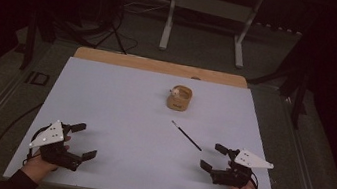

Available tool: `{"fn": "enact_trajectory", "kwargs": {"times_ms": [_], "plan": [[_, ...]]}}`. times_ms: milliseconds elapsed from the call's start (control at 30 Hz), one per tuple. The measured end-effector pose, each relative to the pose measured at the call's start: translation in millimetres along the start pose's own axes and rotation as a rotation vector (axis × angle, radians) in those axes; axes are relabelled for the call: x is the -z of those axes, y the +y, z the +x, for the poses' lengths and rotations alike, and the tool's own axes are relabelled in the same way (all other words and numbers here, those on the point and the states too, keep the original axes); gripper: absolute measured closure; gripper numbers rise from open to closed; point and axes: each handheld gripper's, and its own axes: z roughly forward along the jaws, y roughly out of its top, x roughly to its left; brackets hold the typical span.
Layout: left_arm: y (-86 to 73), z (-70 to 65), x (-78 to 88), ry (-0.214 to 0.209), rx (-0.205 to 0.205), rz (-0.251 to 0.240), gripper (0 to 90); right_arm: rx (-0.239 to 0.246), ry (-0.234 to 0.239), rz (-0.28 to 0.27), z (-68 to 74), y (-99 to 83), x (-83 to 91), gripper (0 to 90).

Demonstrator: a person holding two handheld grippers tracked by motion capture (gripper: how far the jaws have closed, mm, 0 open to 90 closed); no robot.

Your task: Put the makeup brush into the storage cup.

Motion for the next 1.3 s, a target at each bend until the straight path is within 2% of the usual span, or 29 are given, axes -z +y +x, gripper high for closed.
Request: {"fn": "enact_trajectory", "kwargs": {"times_ms": [333,467,533,600,700,767,867,967,1067,1133,1300], "plan": [[1.3,-0.2,1.0,0.000,0.009,-0.012,0.1,0.021,-0.002,0.005,2.4,0.7,-0.2,13.1],[1.7,0.2,1.9,0.003,0.013,-0.017,0.1,0.047,0.006,0.007,5.9,2.7,-0.9,13.3],[2.2,0.2,2.5,0.003,0.018,-0.023,0.1,0.039,0.013,0.015,7.3,2.0,-2.3,13.4],[2.8,0.0,3.0,0.004,0.017,-0.027,0.1,0.059,0.002,0.038,8.0,1.3,-3.6,13.4],[3.2,-0.5,3.2,0.001,0.015,-0.032,0.1,0.064,-0.016,0.033,8.0,3.7,-1.5,13.6],[3.5,-0.5,3.2,0.000,0.012,-0.033,0.2,0.045,-0.013,0.015,7.0,6.0,0.4,13.7],[4.2,-0.5,3.4,-0.001,0.008,-0.034,0.1,0.048,-0.034,0.032,5.2,7.6,0.5,14.0],[4.6,-0.7,3.7,-0.005,0.005,-0.041,0.1,0.001,-0.019,0.079,2.5,8.7,0.4,14.0],[4.7,0.2,3.5,-0.005,0.007,-0.042,0.1,-0.038,-0.017,0.097,-0.9,13.3,3.1,13.2],[5.2,0.4,3.9,-0.006,0.007,-0.044,0.1,-0.033,-0.047,0.101,-3.5,18.1,3.8,12.9],[6.2,-0.1,5.3,-0.003,0.009,-0.051,0.1,-0.037,-0.053,0.119,-11.8,29.7,-0.9,14.6]]}}
